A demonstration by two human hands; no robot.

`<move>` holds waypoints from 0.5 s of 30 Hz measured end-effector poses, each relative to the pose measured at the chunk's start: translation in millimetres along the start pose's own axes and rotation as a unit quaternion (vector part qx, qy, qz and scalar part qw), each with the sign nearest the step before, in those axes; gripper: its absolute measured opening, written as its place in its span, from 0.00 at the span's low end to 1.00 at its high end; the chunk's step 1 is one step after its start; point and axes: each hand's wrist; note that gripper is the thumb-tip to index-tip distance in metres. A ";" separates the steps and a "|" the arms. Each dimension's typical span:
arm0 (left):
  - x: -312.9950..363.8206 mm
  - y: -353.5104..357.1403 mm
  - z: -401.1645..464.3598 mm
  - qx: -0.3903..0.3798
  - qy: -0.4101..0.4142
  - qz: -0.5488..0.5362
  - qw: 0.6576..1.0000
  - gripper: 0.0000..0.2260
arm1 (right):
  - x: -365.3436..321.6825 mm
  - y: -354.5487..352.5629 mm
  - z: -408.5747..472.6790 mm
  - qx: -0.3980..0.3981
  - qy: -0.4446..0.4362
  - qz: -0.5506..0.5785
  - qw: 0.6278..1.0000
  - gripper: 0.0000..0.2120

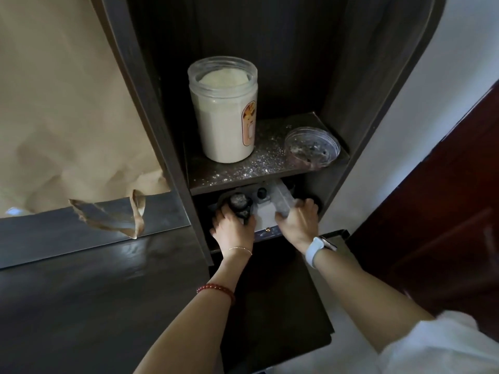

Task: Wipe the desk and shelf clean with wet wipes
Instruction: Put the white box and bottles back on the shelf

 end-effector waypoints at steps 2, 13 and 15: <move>-0.5 -2.8 -2.3 0.007 0.008 -0.013 1.000 0.31 | 3.3 -3.7 -5.1 0.011 0.006 0.017 1.000 0.21; -62.5 -56.2 -74.3 0.032 0.145 -0.106 0.983 0.29 | 106.0 33.7 -137.5 -0.023 -0.071 0.132 0.988 0.27; -81.0 -60.6 -83.1 0.033 0.125 -0.093 0.987 0.29 | 119.4 54.4 -150.7 -0.101 -0.080 0.090 0.988 0.25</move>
Point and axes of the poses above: each hand's wrist, its own z-axis towards the middle knuckle, its own y-axis out of the palm, x = y × z, and after that the axes turned 6 degrees about x, right-handed
